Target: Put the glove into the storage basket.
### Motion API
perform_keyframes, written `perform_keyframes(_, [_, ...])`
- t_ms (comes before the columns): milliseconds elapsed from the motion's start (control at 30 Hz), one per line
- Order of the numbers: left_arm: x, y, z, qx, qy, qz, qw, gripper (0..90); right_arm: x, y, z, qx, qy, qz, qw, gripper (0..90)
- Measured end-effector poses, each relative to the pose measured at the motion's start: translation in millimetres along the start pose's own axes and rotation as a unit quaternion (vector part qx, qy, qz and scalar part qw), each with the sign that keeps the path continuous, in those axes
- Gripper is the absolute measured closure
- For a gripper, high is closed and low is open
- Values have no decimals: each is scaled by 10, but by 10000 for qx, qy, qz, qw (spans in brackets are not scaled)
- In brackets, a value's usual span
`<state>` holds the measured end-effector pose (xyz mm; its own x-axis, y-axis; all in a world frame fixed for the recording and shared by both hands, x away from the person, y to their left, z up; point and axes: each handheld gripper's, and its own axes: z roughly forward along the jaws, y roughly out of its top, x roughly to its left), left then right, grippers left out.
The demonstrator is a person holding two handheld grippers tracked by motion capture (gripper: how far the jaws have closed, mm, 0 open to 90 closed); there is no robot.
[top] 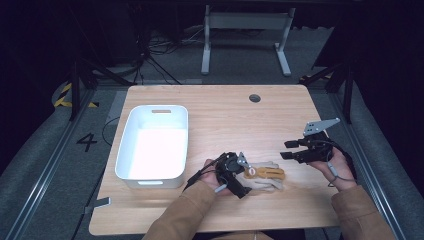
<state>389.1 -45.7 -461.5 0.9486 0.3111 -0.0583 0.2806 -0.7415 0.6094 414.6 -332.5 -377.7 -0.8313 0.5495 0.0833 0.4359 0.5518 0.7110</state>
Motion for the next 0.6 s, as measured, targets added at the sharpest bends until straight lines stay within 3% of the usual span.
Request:
perform_keyframes(267, [-25,6,50,104,207,92,9997,0,-8,-7,13,19,0,19,10000,478])
perform_keyframes(600, [-42,46,60,137,272,134,9994,12,18,0,47,85,15,-1,10000,481])
